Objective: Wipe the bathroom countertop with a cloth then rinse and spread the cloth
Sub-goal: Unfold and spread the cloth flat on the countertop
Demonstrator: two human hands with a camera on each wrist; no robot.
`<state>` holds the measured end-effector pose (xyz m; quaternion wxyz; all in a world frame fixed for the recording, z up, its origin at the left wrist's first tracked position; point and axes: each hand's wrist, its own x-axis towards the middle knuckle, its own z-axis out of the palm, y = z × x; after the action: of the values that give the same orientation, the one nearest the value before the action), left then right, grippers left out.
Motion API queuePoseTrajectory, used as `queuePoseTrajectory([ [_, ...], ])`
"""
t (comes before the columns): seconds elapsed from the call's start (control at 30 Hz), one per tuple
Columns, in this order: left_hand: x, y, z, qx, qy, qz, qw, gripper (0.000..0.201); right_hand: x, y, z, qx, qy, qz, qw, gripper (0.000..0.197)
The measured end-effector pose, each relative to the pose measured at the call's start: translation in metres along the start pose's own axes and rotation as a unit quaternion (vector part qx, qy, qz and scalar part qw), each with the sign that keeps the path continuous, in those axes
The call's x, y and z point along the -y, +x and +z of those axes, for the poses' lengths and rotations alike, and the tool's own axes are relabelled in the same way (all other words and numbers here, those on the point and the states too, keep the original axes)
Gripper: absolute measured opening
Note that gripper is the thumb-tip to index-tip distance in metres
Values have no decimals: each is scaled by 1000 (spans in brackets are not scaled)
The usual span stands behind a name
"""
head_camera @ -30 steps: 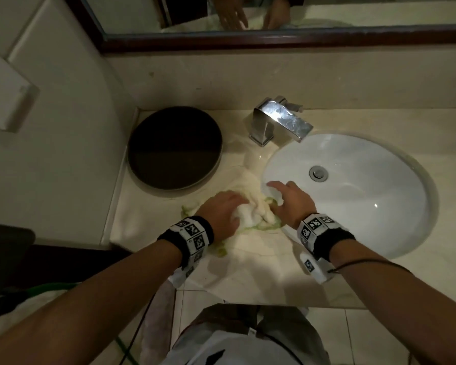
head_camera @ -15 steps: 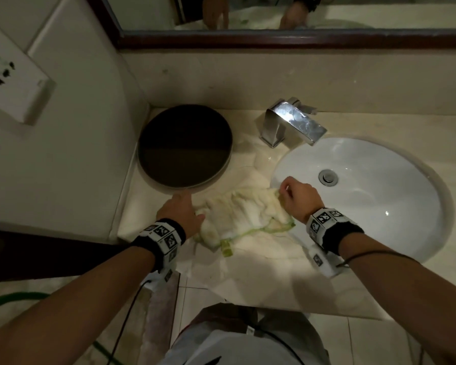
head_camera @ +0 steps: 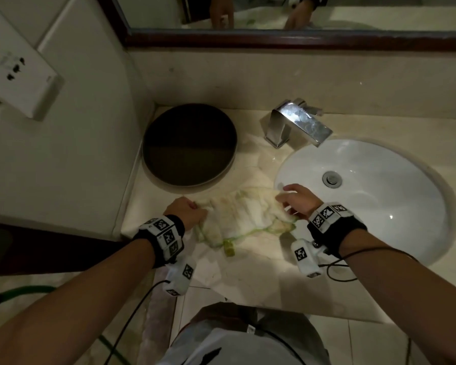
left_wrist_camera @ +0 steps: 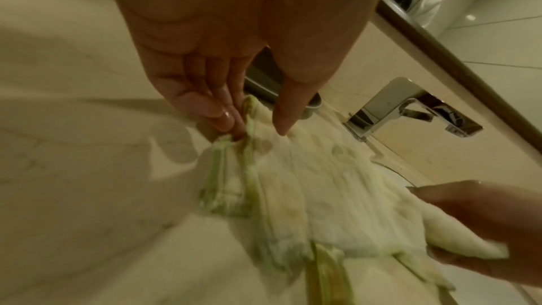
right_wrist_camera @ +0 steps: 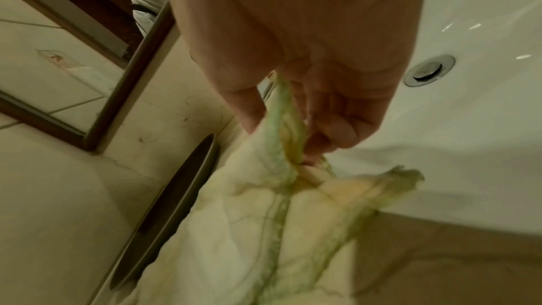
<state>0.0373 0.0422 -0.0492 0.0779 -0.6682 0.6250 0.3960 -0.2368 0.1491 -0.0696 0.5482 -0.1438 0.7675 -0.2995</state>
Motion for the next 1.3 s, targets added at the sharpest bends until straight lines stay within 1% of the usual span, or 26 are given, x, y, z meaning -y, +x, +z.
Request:
queuePoseTrajectory([
  [0.07, 2, 1, 5, 9, -26, 1, 1000, 30, -2, -1, 1, -4, 53, -14, 999, 40],
  [0.17, 2, 2, 7, -16, -157, 7, 987, 16, -2, -7, -2, 7, 160, -33, 987, 39],
  [0.23, 1, 3, 5, -29, -245, 5, 969, 12, -3, -10, -5, 22, 179, -41, 983, 42],
  [0.3, 0, 5, 4, -41, -305, -2, 951, 9, -7, -11, -7, 11, 175, -57, 983, 46],
  [0.37, -3, 2, 4, -42, -323, -12, 945, 10, -12, -9, -7, -33, 151, -71, 985, 46],
  [0.4, -5, -1, 6, -27, -325, -19, 945, 13, -14, -9, -7, -47, 137, -66, 987, 45],
  [0.43, -7, -5, 7, -4, -324, -21, 946, 17, -15, -11, -7, -45, 129, -48, 989, 46],
  [0.5, -4, -9, 11, 58, -301, -8, 952, 35, -17, -17, -7, -2, 130, -2, 991, 50],
  [0.57, 0, -11, 13, 101, -274, 9, 956, 51, -20, -22, -8, 35, 125, 10, 991, 52],
  [0.6, 0, -11, 12, 102, -272, 9, 957, 53, -20, -23, -9, 41, 127, 3, 991, 53],
  [0.63, 0, -10, 9, 89, -288, 4, 954, 51, -21, -23, -10, 34, 134, -10, 990, 54],
  [0.7, -7, -7, 1, 56, -342, 0, 938, 44, -18, -21, -15, 11, 159, -43, 986, 59],
  [0.77, -14, -2, -8, 27, -376, 14, 926, 39, -15, -20, -21, -1, 180, -63, 982, 62],
  [0.83, -13, 3, -10, 16, -365, 32, 930, 41, -15, -19, -23, 0, 166, -88, 982, 69],
  [0.9, -4, 3, -5, 9, -283, 54, 957, 45, -21, -19, -20, 1, 114, -105, 988, 72],
  [0.97, 8, 2, 5, -7, -179, 75, 981, 44, -29, -23, -12, -10, 21, -101, 995, 65],
  [1.0, 12, 1, 8, -19, -153, 77, 985, 44, -32, -25, -8, -12, -25, -98, 995, 62],
  [1.07, 16, 1, 11, -38, -151, 74, 985, 46, -36, -23, -3, -13, -76, -101, 992, 56],
  [1.13, 13, 2, 8, -54, -163, 74, 982, 50, -35, -19, -2, -18, -76, -112, 991, 50],
  [1.23, 5, 2, 3, -68, -166, 98, 979, 57, -29, -9, -4, -31, -8, -127, 991, 51],
  [1.3, 3, 3, 2, -79, -156, 115, 978, 51, -28, -4, -3, -45, 17, -128, 991, 48],
])
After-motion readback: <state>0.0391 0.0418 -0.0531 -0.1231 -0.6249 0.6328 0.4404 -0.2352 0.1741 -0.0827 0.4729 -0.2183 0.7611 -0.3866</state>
